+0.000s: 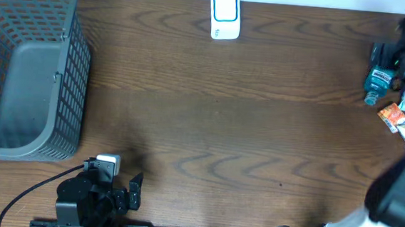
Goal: Scan the item barcode
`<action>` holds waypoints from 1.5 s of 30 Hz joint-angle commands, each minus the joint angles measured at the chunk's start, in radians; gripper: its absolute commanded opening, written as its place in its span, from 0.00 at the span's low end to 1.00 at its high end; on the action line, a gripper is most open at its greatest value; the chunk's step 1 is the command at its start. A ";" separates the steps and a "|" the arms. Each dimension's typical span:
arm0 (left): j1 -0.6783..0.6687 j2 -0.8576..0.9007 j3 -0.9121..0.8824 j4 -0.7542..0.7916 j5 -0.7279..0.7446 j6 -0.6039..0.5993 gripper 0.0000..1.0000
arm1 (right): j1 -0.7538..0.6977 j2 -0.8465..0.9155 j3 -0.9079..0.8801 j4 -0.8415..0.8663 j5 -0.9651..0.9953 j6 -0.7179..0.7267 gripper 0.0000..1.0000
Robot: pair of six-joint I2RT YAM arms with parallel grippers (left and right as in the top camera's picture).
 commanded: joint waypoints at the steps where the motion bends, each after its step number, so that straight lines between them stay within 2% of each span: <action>1: 0.005 -0.003 0.009 -0.001 0.013 0.014 0.97 | 0.034 -0.207 0.034 -0.011 -0.266 0.164 0.99; 8: 0.005 -0.003 0.009 -0.001 0.013 0.014 0.97 | 0.105 -0.589 0.034 -0.097 -0.292 0.338 0.99; 15: 0.005 -0.003 0.009 -0.001 0.013 0.014 0.97 | 0.107 -0.906 0.034 -0.158 -0.292 0.342 0.99; 23: 0.005 -0.003 0.009 -0.001 0.013 0.014 0.97 | 0.107 -1.171 0.034 -0.162 -0.292 0.342 0.99; 34: 0.005 -0.003 0.009 -0.001 0.013 0.014 0.97 | 0.108 -1.347 0.034 -0.158 -0.287 0.342 0.99; 38: 0.005 -0.003 0.009 -0.001 0.013 0.014 0.97 | 0.109 -1.403 0.031 -0.206 -0.283 0.337 0.99; 45: 0.005 -0.003 0.009 -0.001 0.013 0.014 0.97 | 0.157 -1.522 -0.006 -0.409 -0.277 0.135 0.99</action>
